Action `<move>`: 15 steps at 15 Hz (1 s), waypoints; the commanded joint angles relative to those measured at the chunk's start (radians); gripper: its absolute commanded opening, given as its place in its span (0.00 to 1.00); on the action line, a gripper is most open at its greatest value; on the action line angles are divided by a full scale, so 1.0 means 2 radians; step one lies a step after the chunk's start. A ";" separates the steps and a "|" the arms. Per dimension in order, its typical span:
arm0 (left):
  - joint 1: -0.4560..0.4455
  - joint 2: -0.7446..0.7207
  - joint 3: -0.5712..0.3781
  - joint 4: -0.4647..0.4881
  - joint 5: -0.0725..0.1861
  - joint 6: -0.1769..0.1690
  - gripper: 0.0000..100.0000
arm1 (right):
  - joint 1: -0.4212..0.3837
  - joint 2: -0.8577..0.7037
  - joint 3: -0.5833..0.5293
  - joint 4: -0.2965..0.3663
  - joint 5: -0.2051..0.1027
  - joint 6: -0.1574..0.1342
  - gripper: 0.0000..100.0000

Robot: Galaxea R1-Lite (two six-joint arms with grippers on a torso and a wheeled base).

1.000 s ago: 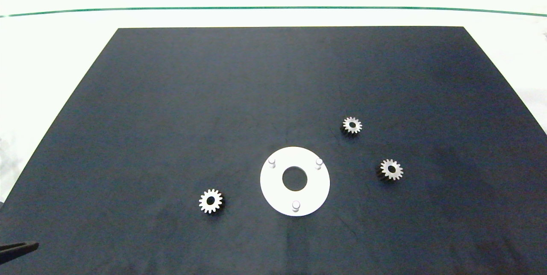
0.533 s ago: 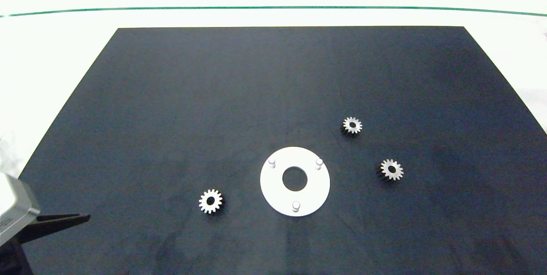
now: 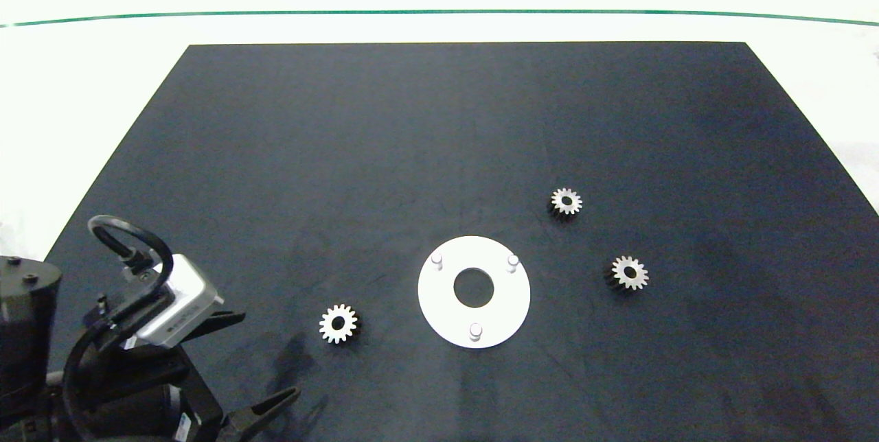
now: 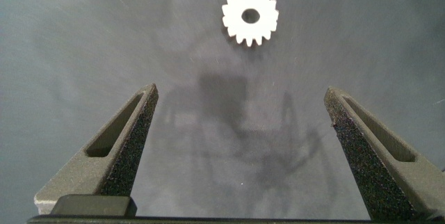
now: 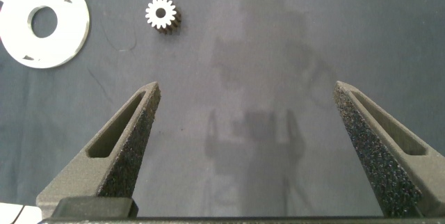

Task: Install three planetary gears onto the carrier pins

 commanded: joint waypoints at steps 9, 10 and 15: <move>-0.043 0.093 0.001 -0.078 0.035 0.000 1.00 | 0.000 0.001 0.009 -0.009 0.003 0.000 1.00; -0.043 0.102 -0.002 -0.083 0.035 0.000 1.00 | 0.000 0.001 0.009 -0.009 0.003 0.000 1.00; -0.045 0.128 -0.011 -0.119 0.046 0.000 1.00 | 0.000 0.001 0.009 -0.009 0.003 0.000 1.00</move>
